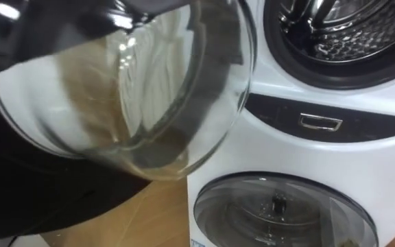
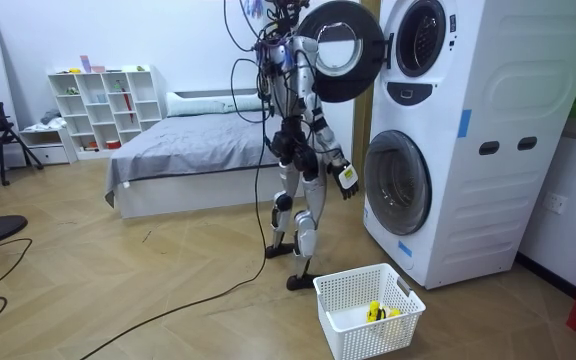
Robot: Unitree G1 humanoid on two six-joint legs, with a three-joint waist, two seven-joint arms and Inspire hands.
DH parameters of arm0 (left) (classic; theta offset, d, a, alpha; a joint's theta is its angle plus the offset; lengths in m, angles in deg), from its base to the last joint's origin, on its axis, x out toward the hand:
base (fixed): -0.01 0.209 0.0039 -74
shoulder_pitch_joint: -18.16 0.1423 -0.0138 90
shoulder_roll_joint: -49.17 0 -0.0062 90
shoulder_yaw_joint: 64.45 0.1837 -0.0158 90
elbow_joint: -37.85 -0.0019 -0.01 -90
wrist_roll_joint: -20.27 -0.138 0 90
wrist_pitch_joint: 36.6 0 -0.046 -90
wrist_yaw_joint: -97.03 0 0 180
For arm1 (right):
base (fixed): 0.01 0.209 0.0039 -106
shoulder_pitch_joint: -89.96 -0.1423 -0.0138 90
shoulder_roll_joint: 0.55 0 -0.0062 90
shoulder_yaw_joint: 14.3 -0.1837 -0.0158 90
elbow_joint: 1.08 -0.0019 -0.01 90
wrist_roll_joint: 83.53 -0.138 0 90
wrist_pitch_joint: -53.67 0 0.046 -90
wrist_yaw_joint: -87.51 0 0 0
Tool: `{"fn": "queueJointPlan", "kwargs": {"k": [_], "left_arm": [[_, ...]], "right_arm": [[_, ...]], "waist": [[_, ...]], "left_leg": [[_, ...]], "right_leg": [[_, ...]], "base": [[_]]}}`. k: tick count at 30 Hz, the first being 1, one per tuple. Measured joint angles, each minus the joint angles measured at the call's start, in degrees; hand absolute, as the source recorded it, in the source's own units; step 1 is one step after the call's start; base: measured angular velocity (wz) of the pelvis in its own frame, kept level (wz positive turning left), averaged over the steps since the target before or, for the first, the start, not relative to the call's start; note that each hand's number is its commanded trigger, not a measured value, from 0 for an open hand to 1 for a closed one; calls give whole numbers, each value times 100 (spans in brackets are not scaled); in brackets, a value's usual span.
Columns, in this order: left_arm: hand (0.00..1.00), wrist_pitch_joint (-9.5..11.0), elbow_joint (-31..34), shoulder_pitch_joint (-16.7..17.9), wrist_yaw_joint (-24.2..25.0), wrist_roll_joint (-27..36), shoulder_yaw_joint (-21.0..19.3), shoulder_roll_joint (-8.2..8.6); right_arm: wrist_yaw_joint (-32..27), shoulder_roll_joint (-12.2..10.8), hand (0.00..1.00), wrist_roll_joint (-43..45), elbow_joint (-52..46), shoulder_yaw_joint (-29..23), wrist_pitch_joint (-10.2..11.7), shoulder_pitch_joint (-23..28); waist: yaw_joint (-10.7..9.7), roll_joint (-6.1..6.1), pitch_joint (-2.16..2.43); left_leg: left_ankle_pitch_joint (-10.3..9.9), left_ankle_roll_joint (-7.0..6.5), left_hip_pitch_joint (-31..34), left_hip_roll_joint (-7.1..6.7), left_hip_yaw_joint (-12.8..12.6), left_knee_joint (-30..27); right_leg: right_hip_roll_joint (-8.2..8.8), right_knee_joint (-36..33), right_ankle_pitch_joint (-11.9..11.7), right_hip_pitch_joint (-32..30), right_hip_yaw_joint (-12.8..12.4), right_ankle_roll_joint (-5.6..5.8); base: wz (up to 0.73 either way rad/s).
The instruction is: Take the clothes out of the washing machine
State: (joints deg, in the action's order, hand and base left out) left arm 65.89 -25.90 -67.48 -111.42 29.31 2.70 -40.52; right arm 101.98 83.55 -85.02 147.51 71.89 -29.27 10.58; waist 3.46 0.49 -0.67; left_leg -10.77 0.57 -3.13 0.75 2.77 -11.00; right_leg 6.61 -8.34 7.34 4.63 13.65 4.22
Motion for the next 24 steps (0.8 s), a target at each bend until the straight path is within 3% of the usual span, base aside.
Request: {"fn": "queueJointPlan", "kwargs": {"k": [3,6,8,11,15,20,22,24], "left_arm": [[0,178,-1,72,202,-6,325,101],[0,180,-6,376,648,-14,920,115],[0,157,-11,522,1126,-30,1785,111],[0,131,-13,546,1643,21,2607,123],[0,136,-27,542,2307,39,3173,114],[0,132,-85,506,3134,-64,4060,80],[0,133,-131,424,3216,-56,4171,166],[0,101,-232,397,3406,-62,4353,147]], "right_arm": [[9,-5,0,-2,55,97,42,-92],[46,-18,0,-25,146,268,107,-183],[35,-16,0,-47,151,273,130,-223],[-154,-22,0,-88,178,497,170,-320],[-187,-26,0,-99,180,543,170,-318],[-314,-47,0,-311,174,875,171,-362],[-334,-48,0,-394,248,978,175,-372],[-385,-50,0,-403,381,1062,186,-468]], "waist": [[6,6,3],[-10,7,3],[-63,30,3],[-243,32,32],[-526,18,37],[-822,-27,31],[-842,-53,16],[-855,-78,0]], "left_leg": [[41,-45,44,-55,13,-36],[58,-71,77,-89,-6,-86],[71,-83,171,-122,-27,-130],[109,-127,251,-132,-124,-111],[119,-132,212,-135,-186,-30],[100,-99,43,-36,-464,167],[94,-91,-6,-11,-498,180],[78,-68,-43,21,-539,226]], "right_leg": [[42,43,-60,7,-9,70],[76,57,-108,7,-28,106],[114,32,-146,-93,-48,130],[121,47,-234,-215,-125,122],[106,22,-260,-266,-238,87],[20,32,-263,-321,-378,37],[-4,20,-248,-316,-408,18],[-35,37,-247,-315,-421,17]], "base": [[2],[0],[-3],[-18],[-13],[-33],[-16],[-14]]}}
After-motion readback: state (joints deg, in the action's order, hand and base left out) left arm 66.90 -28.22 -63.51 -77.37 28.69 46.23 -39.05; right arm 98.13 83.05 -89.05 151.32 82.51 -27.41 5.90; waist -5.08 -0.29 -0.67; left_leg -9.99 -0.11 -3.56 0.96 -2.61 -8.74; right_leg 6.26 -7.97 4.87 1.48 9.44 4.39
